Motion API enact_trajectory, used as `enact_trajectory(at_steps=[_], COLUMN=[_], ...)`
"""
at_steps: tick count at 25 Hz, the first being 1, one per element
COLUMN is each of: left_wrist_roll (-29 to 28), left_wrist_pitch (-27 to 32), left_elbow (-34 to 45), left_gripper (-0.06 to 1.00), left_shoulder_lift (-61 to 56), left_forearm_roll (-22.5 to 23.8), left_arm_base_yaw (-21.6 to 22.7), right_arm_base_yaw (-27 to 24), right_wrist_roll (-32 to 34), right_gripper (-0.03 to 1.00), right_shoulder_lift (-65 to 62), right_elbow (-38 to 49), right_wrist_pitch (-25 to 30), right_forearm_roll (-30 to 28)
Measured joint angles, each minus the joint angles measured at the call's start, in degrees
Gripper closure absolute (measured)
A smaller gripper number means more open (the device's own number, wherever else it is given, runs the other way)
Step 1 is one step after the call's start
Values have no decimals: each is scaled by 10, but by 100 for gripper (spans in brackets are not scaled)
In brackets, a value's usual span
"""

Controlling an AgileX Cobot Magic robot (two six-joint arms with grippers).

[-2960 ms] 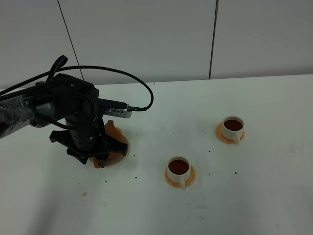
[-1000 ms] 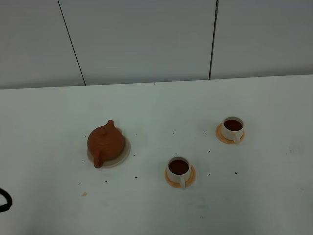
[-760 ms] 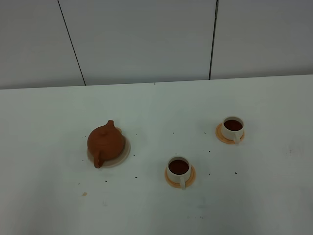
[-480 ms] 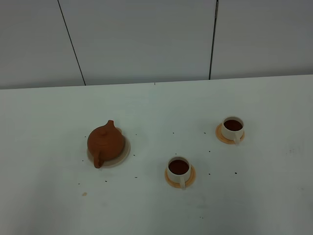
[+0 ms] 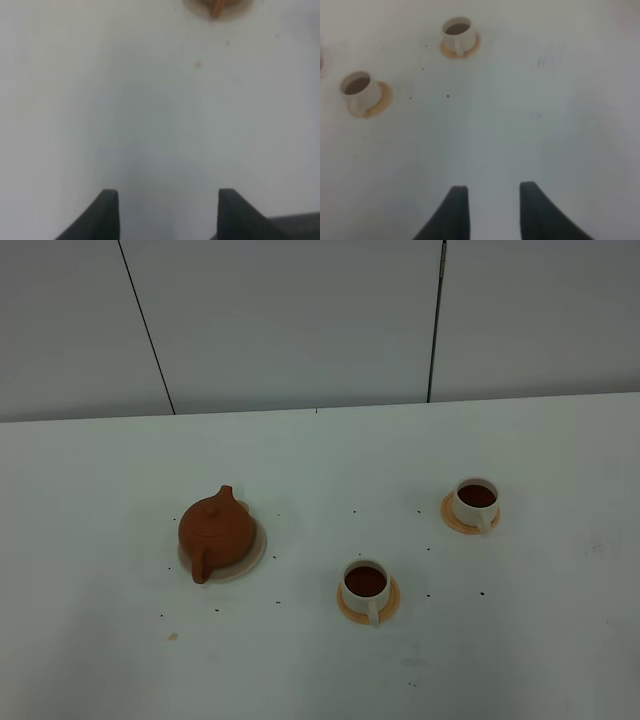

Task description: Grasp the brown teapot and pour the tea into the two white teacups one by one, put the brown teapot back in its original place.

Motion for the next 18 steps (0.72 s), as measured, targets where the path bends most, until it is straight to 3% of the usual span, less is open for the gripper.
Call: enact_trajectory(at_steps=[11,18], left_wrist_roll=[1,1], left_wrist_pitch=[0,1], left_elbow=[3,4], left_gripper=[44,44], left_shoulder_lift=[-128,-136], left_forearm_roll=[-2,-2], left_arm_base_yaw=[0,0], right_arm_base_yaw=[0,0], right_wrist_roll=[0,0], right_gripper=[72,72], right_shoulder_lift=[0,0], right_elbow=[0,0], right_wrist_pitch=[0,0], right_forearm_roll=[0,0])
